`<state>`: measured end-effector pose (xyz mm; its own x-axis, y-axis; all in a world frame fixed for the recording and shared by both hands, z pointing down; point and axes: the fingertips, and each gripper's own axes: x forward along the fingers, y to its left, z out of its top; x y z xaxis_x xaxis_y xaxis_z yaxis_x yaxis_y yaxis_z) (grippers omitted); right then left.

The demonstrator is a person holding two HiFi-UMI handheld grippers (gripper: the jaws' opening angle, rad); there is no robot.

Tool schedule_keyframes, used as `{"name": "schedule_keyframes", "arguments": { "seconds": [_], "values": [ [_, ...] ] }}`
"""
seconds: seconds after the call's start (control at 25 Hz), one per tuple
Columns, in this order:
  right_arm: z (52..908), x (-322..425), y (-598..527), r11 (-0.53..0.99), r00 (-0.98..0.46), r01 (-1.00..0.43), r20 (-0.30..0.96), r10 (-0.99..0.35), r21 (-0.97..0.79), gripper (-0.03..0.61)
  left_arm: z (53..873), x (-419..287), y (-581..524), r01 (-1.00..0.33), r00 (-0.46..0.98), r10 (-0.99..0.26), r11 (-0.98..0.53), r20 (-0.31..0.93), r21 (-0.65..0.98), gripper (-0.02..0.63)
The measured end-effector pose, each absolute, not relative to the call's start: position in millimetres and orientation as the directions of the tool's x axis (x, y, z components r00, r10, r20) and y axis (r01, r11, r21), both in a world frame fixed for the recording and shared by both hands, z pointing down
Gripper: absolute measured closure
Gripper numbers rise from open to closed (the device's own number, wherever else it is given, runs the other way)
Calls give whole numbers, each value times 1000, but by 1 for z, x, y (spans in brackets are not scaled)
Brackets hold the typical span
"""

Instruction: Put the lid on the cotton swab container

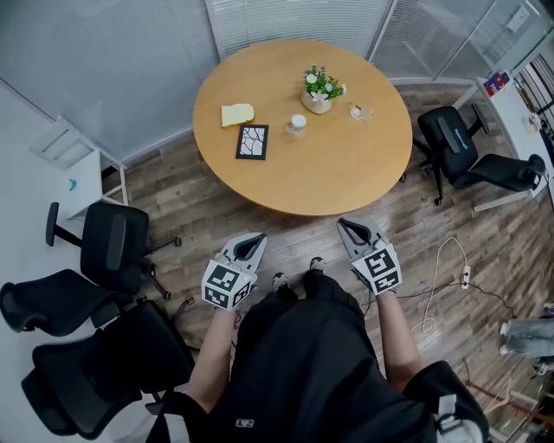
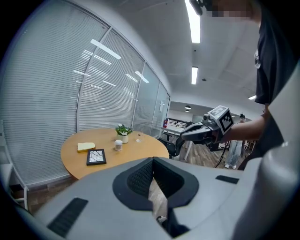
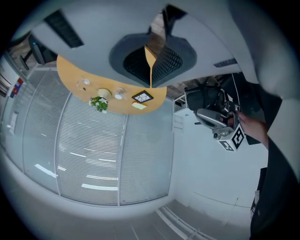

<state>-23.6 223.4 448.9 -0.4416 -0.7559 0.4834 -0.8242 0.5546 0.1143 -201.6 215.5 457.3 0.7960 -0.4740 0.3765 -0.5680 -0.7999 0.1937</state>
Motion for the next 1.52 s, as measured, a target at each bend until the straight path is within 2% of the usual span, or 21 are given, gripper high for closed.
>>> {"name": "schedule_keyframes", "arguments": {
  "seconds": [0.64,1.52],
  "values": [
    [453,-10,181,571,-463,-815,481,-744,99,569,456,-191,181,-590,779,-495,-786,385,184,607],
    [474,47,90,721,-617,-692,490,-617,36,569,462,-129,136,-732,654,-608,-658,449,176,607]
  ]
}}
